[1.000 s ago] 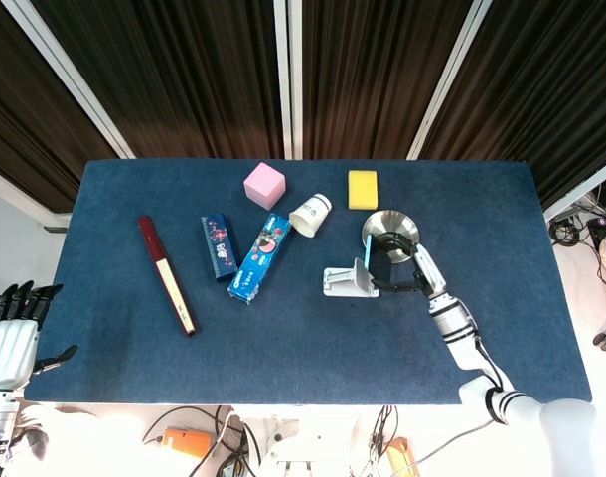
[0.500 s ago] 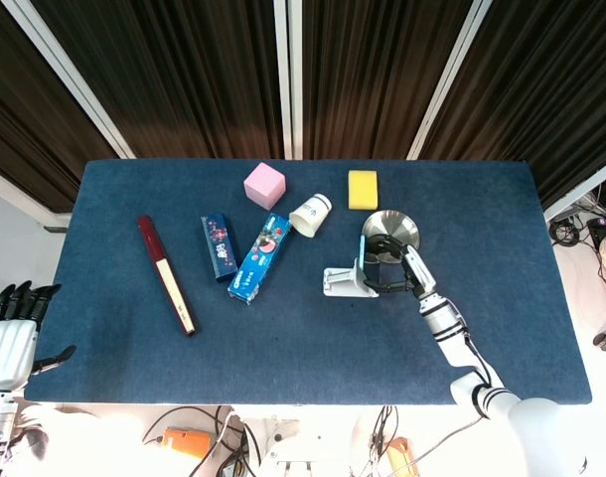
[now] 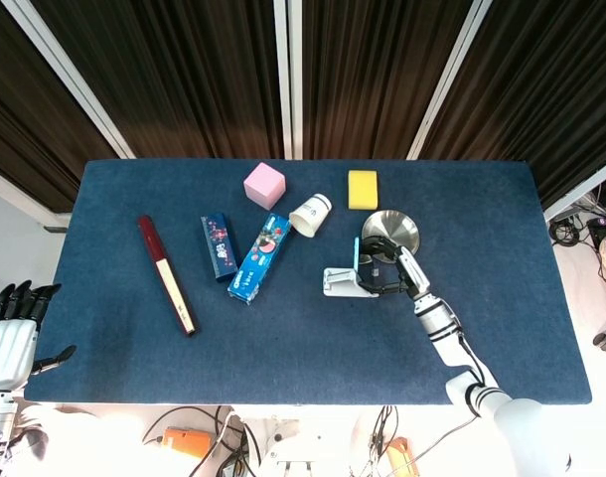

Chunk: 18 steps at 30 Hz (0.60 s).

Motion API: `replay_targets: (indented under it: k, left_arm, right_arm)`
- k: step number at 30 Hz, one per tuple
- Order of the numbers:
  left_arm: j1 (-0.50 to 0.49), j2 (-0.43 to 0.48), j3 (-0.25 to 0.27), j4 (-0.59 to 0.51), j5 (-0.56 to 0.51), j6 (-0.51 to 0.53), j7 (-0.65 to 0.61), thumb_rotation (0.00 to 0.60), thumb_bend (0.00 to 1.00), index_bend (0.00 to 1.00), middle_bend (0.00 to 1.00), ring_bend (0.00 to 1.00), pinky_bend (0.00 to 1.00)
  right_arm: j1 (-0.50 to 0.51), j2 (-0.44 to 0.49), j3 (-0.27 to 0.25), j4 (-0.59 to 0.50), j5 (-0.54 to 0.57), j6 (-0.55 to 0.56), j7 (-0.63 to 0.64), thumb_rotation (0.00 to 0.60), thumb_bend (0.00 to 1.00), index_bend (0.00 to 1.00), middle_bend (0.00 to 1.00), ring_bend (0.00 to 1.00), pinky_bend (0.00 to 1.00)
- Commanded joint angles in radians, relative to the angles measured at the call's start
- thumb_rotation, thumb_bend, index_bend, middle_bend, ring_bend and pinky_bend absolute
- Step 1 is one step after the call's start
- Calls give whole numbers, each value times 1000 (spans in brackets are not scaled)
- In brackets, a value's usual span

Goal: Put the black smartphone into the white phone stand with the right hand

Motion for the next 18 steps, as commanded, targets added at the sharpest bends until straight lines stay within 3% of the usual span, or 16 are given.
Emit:
replay_targets:
  k: [1, 9, 18]
  left_arm:
    - [0, 1, 0, -1, -1, -1, 1, 600, 64, 130, 157, 48, 0]
    - [-3, 1, -1, -3, -1, -5, 3, 600, 64, 130, 157, 49, 0]
    - [-5, -2, -1, 6, -1, -9, -5, 600, 64, 130, 158, 49, 0]
  right_arm:
    - [2, -3, -2, 5, 3, -4, 4, 600, 401, 596, 505, 349, 376]
    - [-2, -5, -9, 6, 8, -9, 15, 600, 303, 548, 466, 326, 361]
    - [-7, -9, -15, 8, 11, -9, 20, 600, 297, 521, 445, 307, 347]
